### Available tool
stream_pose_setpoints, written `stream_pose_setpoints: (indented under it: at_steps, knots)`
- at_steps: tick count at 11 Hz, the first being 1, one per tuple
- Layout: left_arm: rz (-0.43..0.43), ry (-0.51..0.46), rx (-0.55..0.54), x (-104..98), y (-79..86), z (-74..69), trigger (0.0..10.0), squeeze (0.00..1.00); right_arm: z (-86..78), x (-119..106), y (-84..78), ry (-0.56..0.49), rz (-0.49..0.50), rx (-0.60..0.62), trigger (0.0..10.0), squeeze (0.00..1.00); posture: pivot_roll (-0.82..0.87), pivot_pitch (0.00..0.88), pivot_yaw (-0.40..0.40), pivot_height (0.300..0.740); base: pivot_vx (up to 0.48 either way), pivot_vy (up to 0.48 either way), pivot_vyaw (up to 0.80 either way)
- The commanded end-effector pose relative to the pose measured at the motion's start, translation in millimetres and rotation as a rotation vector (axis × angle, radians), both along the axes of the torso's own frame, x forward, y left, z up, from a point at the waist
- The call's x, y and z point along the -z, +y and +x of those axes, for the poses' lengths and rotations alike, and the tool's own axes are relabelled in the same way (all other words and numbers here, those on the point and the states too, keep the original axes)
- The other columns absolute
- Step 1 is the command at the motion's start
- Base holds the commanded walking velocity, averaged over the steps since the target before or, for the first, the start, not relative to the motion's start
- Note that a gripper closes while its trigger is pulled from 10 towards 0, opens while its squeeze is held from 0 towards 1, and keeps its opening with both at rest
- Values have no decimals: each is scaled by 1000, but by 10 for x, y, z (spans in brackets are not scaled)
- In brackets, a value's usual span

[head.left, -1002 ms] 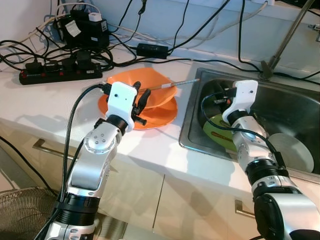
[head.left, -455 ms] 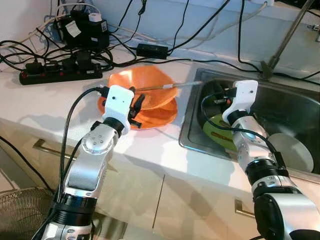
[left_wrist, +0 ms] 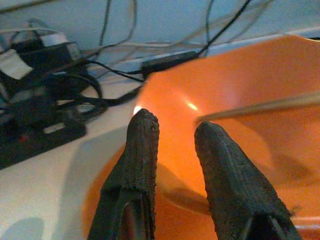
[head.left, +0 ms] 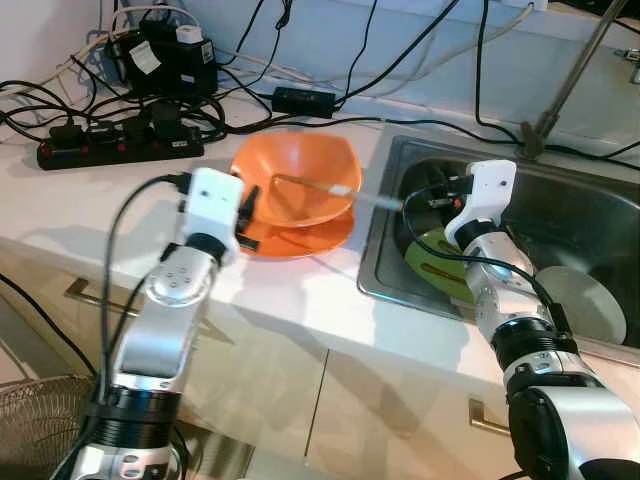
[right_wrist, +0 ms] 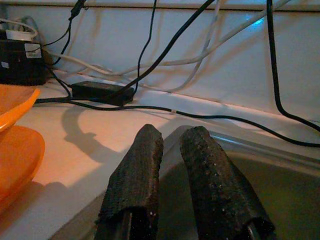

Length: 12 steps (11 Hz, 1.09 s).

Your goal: Kitchen organization

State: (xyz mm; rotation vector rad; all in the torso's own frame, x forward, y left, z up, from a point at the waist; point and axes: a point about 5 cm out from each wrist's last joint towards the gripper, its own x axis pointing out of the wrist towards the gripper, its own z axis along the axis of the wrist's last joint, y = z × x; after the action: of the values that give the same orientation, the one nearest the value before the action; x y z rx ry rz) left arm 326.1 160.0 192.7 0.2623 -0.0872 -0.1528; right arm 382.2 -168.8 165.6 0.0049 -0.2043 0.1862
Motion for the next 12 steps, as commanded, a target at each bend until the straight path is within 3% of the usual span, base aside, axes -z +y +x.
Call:
stream_pose_setpoints:
  at_steps: [1, 3, 5, 6, 7, 8, 10, 11, 12]
  knots:
    - [5, -10, -30, -31, 46, 26, 10000, 0, 31, -84, -50, -14, 2, 10, 10000, 0, 247, 14, -87, 740, 0, 0, 0]
    - [-20, -196, 3, -374, -4, 4, 10000, 0, 34, -100, -72, -20, 4, 25, 10000, 0, 249, 10, -87, 740, 0, 0, 0]
    - [-35, -320, 75, -594, -107, -54, 10000, 0, 38, -137, -106, -35, 10, 42, 10000, 0, 248, 10, -87, 740, 0, 0, 0]
    - [42, -420, 255, -744, -340, -166, 10000, 0, 39, -165, -151, -49, 21, 69, 10000, 0, 248, 10, -87, 740, 0, 0, 0]
    - [115, -417, 371, -733, -482, -213, 10000, 0, 40, -170, -167, -51, 24, 78, 10000, 0, 248, 10, -85, 740, 0, 0, 0]
    - [241, -354, 515, -595, -653, -264, 10000, 0, 38, -167, -195, -49, 23, 91, 10000, 0, 248, 10, -85, 740, 0, 0, 0]
    - [307, -235, 662, -386, -710, -338, 10000, 0, 36, -170, -261, -46, 23, 115, 10000, 0, 241, 11, -79, 740, 0, 0, 0]
    - [321, -199, 695, -338, -686, -361, 10000, 820, 34, -162, -274, -42, 21, 120, 10000, 0, 242, 13, -80, 740, 0, 0, 0]
    - [317, -182, 711, -324, -680, -370, 10000, 1000, 34, -159, -271, -41, 20, 120, 10000, 0, 244, 14, -78, 740, 0, 0, 0]
